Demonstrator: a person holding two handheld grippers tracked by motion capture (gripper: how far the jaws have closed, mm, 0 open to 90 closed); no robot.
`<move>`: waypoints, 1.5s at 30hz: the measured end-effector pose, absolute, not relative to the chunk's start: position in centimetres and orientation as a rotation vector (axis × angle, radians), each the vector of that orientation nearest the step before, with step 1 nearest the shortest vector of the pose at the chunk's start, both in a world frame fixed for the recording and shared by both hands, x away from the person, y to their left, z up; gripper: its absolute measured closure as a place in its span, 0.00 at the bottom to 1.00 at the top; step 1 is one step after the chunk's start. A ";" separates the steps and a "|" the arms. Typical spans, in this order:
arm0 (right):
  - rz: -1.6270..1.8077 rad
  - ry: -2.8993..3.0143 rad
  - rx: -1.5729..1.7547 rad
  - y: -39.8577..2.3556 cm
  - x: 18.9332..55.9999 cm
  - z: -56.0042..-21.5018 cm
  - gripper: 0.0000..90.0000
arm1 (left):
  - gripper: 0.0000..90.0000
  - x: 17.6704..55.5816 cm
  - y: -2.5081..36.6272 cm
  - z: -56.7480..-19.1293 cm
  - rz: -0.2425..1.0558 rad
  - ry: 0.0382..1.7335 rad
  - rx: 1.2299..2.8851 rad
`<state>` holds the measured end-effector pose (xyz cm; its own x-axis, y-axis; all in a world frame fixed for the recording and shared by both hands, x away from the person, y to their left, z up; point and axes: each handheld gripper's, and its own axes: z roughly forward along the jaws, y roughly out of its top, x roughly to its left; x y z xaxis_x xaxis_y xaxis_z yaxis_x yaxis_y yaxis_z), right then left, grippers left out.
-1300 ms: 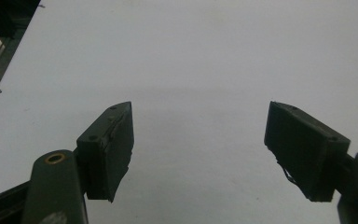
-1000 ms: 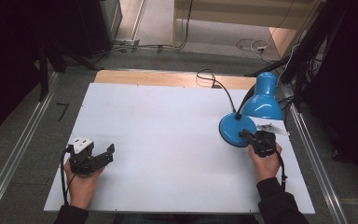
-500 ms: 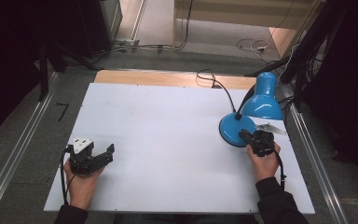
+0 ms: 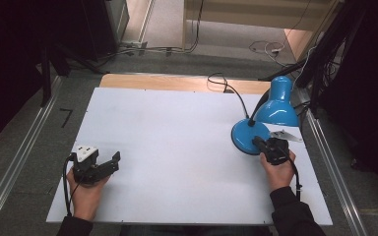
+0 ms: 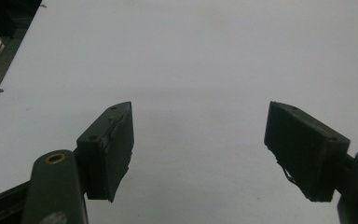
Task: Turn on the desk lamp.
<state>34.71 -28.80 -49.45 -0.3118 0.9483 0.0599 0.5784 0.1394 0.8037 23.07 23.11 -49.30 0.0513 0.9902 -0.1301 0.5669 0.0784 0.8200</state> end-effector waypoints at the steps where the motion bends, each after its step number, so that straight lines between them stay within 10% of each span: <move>1: 1.039 1.952 1.458 -28.8 34.7 -49.5 0.98 | 0.27 23.1 23.1 -49.3 0.716 1.609 1.580; 45: 1.022 1.966 1.447 -28.7 34.3 -49.6 0.99 | 0.28 23.0 23.2 -49.2 0.712 1.611 1.563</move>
